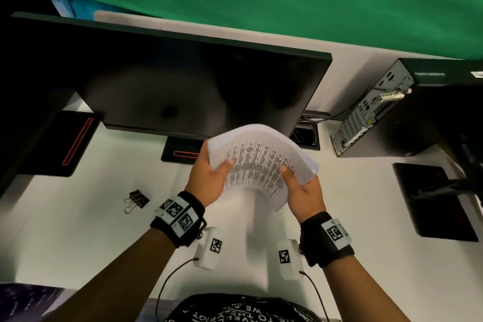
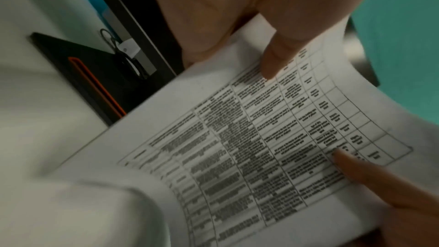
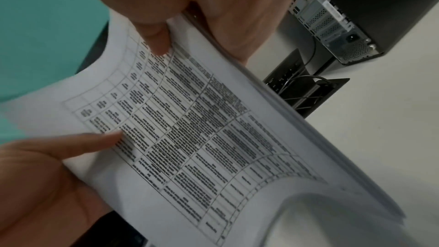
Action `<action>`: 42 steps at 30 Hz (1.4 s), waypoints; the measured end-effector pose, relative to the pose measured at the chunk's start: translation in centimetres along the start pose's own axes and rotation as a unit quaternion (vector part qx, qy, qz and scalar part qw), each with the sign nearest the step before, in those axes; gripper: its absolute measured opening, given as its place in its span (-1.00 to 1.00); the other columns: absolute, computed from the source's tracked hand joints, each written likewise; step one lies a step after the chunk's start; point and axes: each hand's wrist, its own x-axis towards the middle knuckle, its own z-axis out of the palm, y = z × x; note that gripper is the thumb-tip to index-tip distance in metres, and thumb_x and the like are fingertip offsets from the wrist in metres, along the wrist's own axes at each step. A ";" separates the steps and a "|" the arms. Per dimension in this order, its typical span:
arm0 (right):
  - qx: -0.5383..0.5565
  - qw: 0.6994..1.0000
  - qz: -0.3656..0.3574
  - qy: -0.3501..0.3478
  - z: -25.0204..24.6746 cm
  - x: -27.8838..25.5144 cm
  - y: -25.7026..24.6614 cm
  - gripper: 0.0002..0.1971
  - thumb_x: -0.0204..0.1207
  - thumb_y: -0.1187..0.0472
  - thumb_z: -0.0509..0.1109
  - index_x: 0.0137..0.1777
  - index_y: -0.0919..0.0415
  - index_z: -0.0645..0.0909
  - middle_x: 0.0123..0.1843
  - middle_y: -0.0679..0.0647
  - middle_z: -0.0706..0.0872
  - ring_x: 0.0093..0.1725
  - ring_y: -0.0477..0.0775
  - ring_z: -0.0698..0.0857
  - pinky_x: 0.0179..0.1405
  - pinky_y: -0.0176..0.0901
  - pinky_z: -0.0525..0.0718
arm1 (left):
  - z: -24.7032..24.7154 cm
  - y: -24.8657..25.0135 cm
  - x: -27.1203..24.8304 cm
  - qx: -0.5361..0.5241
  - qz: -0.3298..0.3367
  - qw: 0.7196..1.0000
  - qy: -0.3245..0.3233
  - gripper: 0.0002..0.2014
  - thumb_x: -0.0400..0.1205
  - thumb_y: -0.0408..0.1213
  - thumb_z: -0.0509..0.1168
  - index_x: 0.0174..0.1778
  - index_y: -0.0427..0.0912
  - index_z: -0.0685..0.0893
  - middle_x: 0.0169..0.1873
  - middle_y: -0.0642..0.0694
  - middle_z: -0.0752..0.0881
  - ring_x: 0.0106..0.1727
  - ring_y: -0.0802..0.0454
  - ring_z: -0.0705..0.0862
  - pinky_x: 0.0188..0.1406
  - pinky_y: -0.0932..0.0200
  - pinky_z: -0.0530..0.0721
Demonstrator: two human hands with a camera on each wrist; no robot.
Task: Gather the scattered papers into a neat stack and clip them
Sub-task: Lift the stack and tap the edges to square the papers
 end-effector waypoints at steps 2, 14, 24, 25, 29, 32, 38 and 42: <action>-0.003 1.000 0.008 -0.005 0.0 -0.4 0.6 -0.69 0.63 0.14 0.44 0.36 0.07 0.65 0.19 0.05 0.82 0.23 0.03 0.78 0.27 0.11 0.74 | 0.1 -1.1 -0.7 -0.008 -0.010 1.000 0.017 -0.61 0.58 -0.38 0.40 0.26 0.03 0.52 0.05 0.10 0.70 0.09 0.25 0.67 -0.14 0.48 0.62; -0.046 0.996 0.075 -0.008 0.1 -0.8 3.7 -0.66 0.60 0.25 0.46 0.36 0.08 0.62 0.06 -0.20 0.78 0.12 -0.19 0.75 0.05 -0.33 0.74 | 0.5 -3.7 -0.4 -0.028 -0.107 0.994 -0.016 -0.65 0.52 -0.56 0.34 0.08 -0.03 0.65 0.07 -0.09 0.73 0.17 -0.06 0.68 -0.05 0.22 0.63; -0.069 0.996 0.047 -0.045 -0.7 -0.4 2.6 -0.64 0.55 0.19 0.53 0.31 -0.02 0.61 0.15 -0.07 0.80 0.19 -0.03 0.77 0.11 -0.22 0.77 | -1.4 -3.1 0.9 0.007 -0.042 0.997 -0.065 -0.54 0.50 -0.48 0.45 0.24 0.05 0.60 0.17 -0.02 0.73 0.23 -0.01 0.69 0.20 -0.02 0.68; -0.053 0.997 0.033 -0.044 -0.9 -0.4 2.3 -0.61 0.51 0.22 0.56 0.32 0.00 0.63 0.17 -0.04 0.80 0.19 -0.05 0.78 0.12 -0.20 0.78 | -1.9 -2.6 1.0 0.007 -0.011 0.998 -0.063 -0.52 0.49 -0.49 0.46 0.19 0.12 0.59 0.15 -0.01 0.74 0.21 0.01 0.70 0.18 -0.01 0.70; -0.002 0.999 -0.006 -0.040 -1.3 -0.2 1.1 -0.56 0.47 0.30 0.59 0.34 0.08 0.65 0.19 0.07 0.80 0.16 0.01 0.80 0.07 -0.10 0.81 | -2.9 -1.4 1.9 0.008 0.060 0.996 -0.065 -0.57 0.54 -0.50 0.42 0.13 0.15 0.59 0.10 -0.05 0.76 0.17 -0.04 0.73 0.14 -0.02 0.72; -0.001 1.000 0.001 -0.011 -0.9 -0.3 0.5 -0.77 0.54 0.23 0.52 0.17 0.01 0.72 0.03 -0.01 0.87 0.05 -0.04 0.84 0.08 -0.09 0.82 | -2.3 -1.2 1.7 0.047 0.065 0.995 -0.066 -0.68 0.63 -0.37 0.34 0.25 0.06 0.56 0.12 0.05 0.74 0.20 0.11 0.71 0.21 0.06 0.69; -0.006 1.000 0.006 0.027 -0.5 0.2 0.4 -0.86 0.59 0.16 0.49 0.10 -0.05 0.71 -0.01 -0.04 0.87 0.01 -0.10 0.83 0.03 -0.12 0.80 | -1.2 -0.6 0.2 0.090 0.072 0.992 -0.046 -0.63 0.69 -0.23 0.26 0.41 -0.13 0.43 0.21 -0.01 0.68 0.21 0.10 0.66 0.19 0.12 0.70; 0.014 0.999 -0.005 0.035 -0.5 -0.6 0.8 -0.71 0.57 0.13 0.50 0.27 0.10 0.70 0.06 0.01 0.86 0.07 -0.06 0.82 0.01 -0.13 0.80 | -0.5 -0.4 -1.5 0.081 0.089 0.993 -0.016 -0.68 0.71 -0.27 0.23 0.30 0.06 0.29 0.10 0.10 0.61 0.07 0.25 0.63 -0.15 0.56 0.59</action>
